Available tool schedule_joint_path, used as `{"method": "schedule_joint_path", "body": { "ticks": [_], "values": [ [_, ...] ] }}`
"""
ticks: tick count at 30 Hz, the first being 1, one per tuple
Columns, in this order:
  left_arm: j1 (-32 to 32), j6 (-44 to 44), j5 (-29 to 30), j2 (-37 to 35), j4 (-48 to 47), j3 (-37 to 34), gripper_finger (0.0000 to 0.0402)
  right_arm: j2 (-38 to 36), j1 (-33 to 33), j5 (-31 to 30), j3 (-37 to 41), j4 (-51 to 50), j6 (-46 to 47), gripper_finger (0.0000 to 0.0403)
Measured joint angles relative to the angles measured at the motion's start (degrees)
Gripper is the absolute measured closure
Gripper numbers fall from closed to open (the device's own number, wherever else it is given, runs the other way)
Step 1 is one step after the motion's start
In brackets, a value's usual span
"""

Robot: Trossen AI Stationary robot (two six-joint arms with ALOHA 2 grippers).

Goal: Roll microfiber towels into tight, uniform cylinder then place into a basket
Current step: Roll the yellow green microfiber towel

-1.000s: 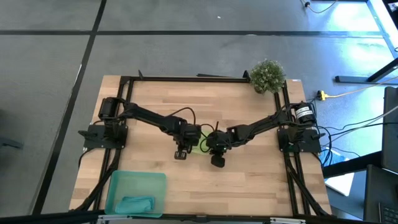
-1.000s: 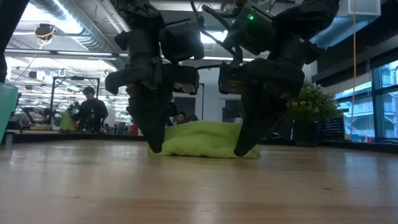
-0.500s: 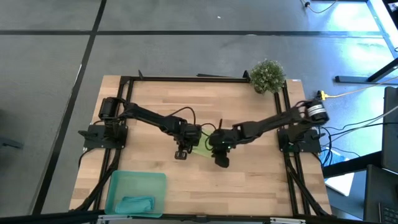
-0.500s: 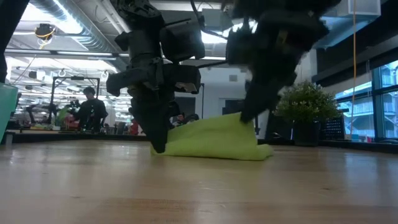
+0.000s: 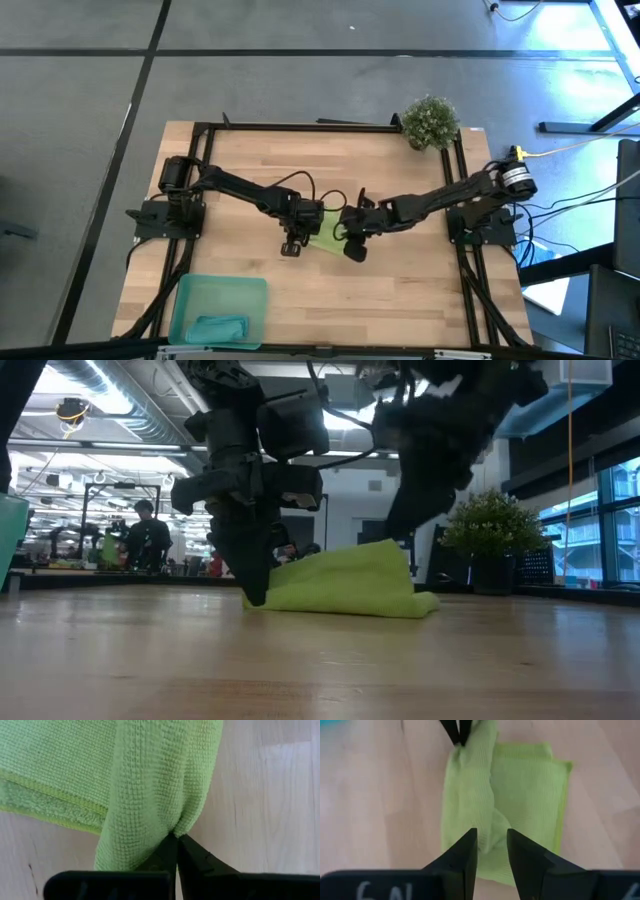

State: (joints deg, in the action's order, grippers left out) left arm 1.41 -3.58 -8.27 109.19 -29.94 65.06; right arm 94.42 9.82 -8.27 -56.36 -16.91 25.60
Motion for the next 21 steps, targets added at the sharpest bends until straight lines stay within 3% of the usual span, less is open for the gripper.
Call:
{"method": "schedule_joint_path", "body": {
  "ticks": [15,21],
  "values": [
    [0.00,-1.31,0.07,0.00,0.43,-0.02,0.0401,3.52,-1.15,1.02,0.03,-0.32,-2.72,0.0295],
    [0.17,-4.40,0.47,0.04,0.75,0.15,0.0401,5.73,-2.24,11.63,0.48,-0.45,-2.79,0.0295]
  ]
}}
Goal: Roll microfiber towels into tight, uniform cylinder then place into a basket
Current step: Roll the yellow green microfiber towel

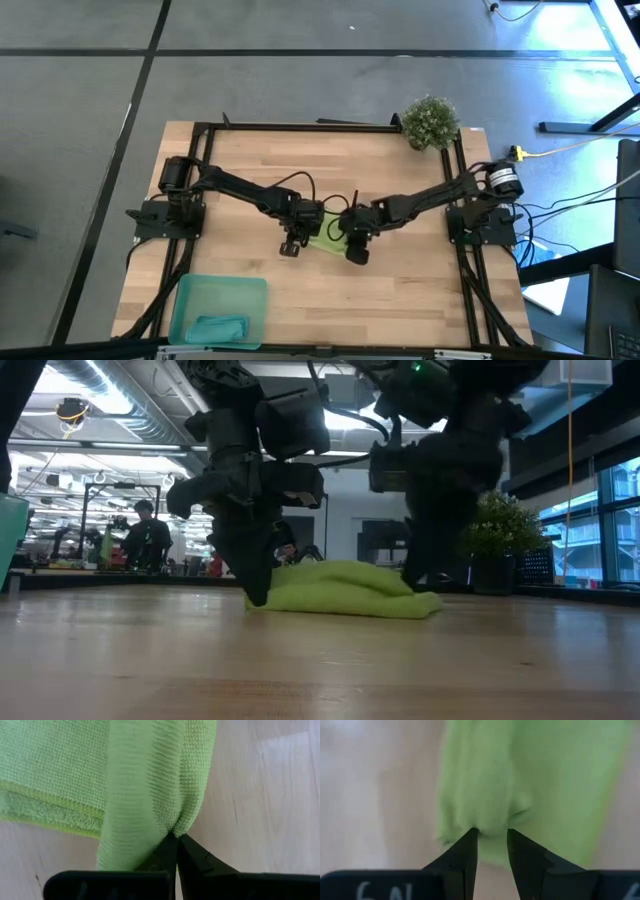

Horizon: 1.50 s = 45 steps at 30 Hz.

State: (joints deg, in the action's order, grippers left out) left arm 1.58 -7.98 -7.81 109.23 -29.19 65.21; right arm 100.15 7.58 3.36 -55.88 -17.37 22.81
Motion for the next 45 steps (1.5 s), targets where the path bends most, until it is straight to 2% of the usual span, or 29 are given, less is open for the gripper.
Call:
{"method": "schedule_joint_path", "body": {
  "ticks": [2,4,9,18,21,25,27,29,35,40,45],
  "values": [
    [0.00,-0.13,0.04,-0.08,0.08,0.00,0.0401,0.43,0.13,2.88,0.00,0.14,-0.62,0.0295],
    [-0.02,-0.16,0.23,-0.31,0.11,0.00,0.0401,0.71,0.58,3.20,0.02,-0.31,-0.48,0.0295],
    [-0.02,-2.38,1.69,-0.14,-0.20,1.00,0.0394,1.32,0.86,-0.81,0.02,-1.59,0.96,0.0300],
    [0.68,-7.89,2.11,-0.11,-1.54,1.36,0.0400,-0.56,0.93,-1.27,0.00,-9.76,2.99,0.0326],
    [0.68,-8.97,2.16,-0.11,-1.55,1.36,0.0400,-0.58,0.93,-6.31,0.00,-9.73,4.59,0.0330],
    [0.68,-9.21,2.16,-0.13,-1.58,1.36,0.0401,-0.63,0.91,-17.84,0.00,-8.50,6.88,0.0337],
    [0.68,-9.23,2.14,-0.13,-1.60,1.36,0.0401,-0.63,0.80,-19.69,0.00,-7.24,6.30,0.0341],
    [0.68,-9.23,2.14,-0.14,-1.60,1.36,0.0401,-0.48,0.73,-18.46,0.00,-4.42,4.20,0.0345],
    [0.68,-9.25,2.31,-0.17,-1.67,1.36,0.0401,2.36,0.82,-8.05,-0.02,1.48,0.64,0.0359],
    [0.68,-9.27,2.33,-0.22,-1.88,1.36,0.0401,5.21,0.93,-4.62,-0.11,3.65,-0.59,0.0370],
    [0.68,-9.20,2.53,-0.22,-1.87,1.36,0.0401,6.22,1.48,-3.70,-0.15,7.17,-0.95,0.0380]
  ]
}}
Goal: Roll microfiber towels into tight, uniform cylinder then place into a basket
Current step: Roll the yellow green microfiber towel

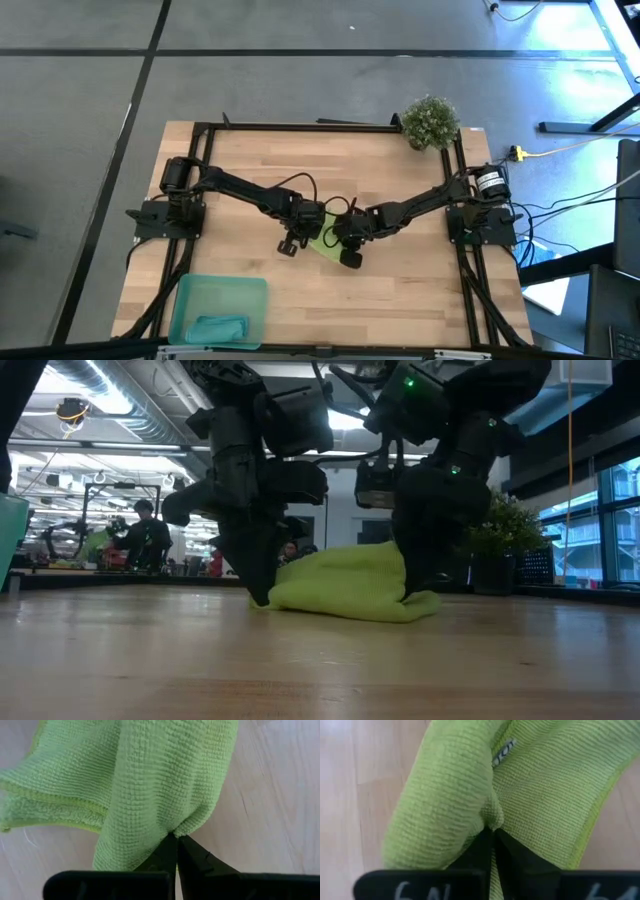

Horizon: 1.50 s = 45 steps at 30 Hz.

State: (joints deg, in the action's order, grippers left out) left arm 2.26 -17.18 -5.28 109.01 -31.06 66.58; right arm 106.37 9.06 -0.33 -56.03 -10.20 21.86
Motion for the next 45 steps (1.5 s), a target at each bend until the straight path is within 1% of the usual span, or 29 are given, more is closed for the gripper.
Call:
{"method": "schedule_joint_path", "body": {
  "ticks": [10,12,16,23,26,29,35,37,40,42,45],
  "values": [
    [1.20,0.76,0.39,-0.96,-2.35,-0.10,0.0373,0.19,0.00,0.00,0.00,-0.52,0.08,0.0397],
    [1.50,2.27,1.46,-0.96,-2.11,-0.10,0.0368,0.19,0.00,-0.18,0.01,-0.52,0.08,0.0398],
    [2.02,6.38,6.95,-0.95,-1.76,-0.10,0.0356,0.21,0.00,-0.16,0.04,-0.44,0.07,0.0399],
    [2.79,6.53,7.50,-0.94,-1.69,-0.10,0.0317,0.26,0.00,-0.18,0.09,-0.39,0.09,0.0399],
    [3.06,6.42,7.56,-1.01,-1.97,-0.07,0.0313,0.26,0.00,-0.18,0.09,-0.39,0.09,0.0399],
    [3.28,7.97,7.32,-2.57,-4.38,-0.05,0.0315,0.30,0.00,-0.02,0.09,-0.39,0.10,0.0399],
    [3.39,8.08,7.22,-8.00,-7.23,-0.01,0.0313,0.30,-0.03,0.24,0.11,-0.37,0.11,0.0400],
    [3.37,7.87,7.39,-10.21,-6.37,0.00,0.0313,0.32,-0.04,0.30,0.11,-0.37,0.11,0.0400],
    [2.84,7.64,7.94,-11.92,-1.63,0.01,0.0312,0.32,-0.04,0.37,0.13,-0.33,0.14,0.0400],
    [2.30,7.27,8.23,-11.79,3.02,0.06,0.0312,0.32,-0.04,0.45,0.13,-0.33,0.13,0.0400],
    [1.55,5.64,8.35,-9.58,8.41,0.10,0.0312,0.35,-0.04,0.45,0.15,-0.28,0.14,0.0399]
  ]
}}
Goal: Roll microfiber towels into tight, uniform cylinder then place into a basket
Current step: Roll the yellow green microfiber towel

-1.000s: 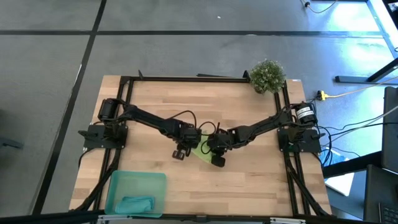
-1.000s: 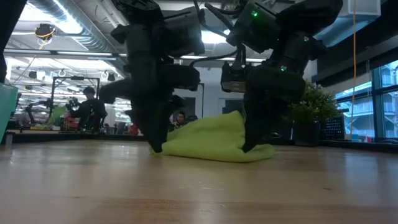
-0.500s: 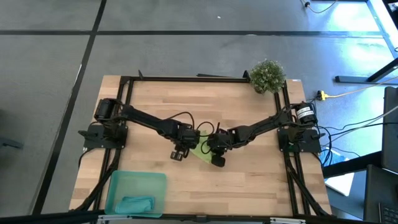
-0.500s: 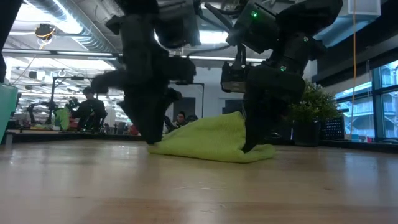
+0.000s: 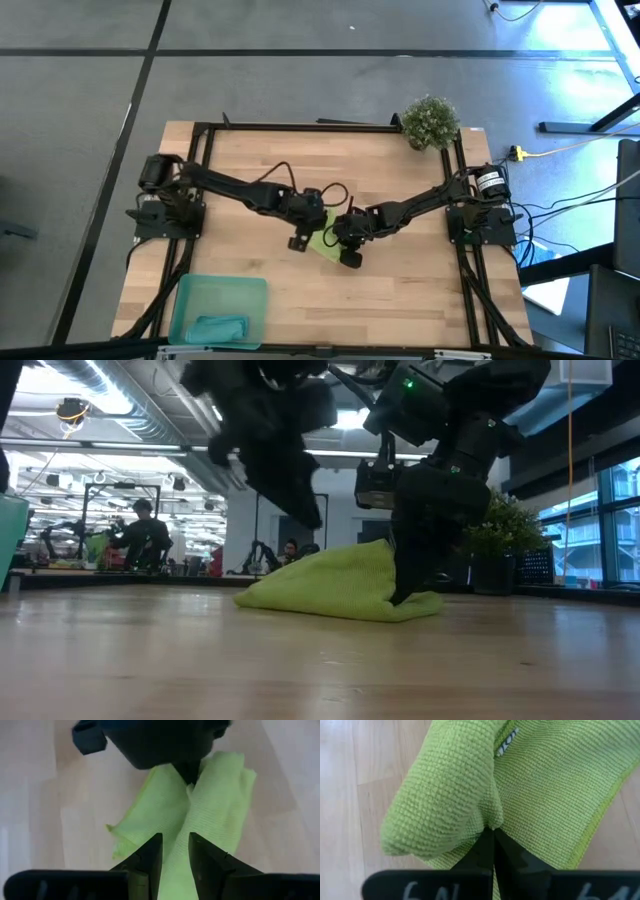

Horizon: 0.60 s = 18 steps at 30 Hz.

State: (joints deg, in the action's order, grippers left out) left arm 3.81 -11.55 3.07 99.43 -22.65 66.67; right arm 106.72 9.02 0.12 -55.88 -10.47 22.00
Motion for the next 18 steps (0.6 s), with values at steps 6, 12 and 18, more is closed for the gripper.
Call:
{"method": "schedule_joint_path", "body": {
  "ticks": [6,12,18],
  "values": [
    [-0.42,-3.54,-2.36,5.77,4.52,-0.02,0.0312,0.00,0.00,0.09,0.00,0.01,0.00,0.0398],
    [0.35,-5.50,-8.05,7.92,7.07,-0.04,0.0312,0.00,0.00,0.11,0.00,-0.01,0.00,0.0397],
    [0.40,-7.06,-11.53,9.40,7.74,-0.01,0.0312,0.00,0.00,0.07,0.00,-0.02,0.08,0.0396]
  ]
}}
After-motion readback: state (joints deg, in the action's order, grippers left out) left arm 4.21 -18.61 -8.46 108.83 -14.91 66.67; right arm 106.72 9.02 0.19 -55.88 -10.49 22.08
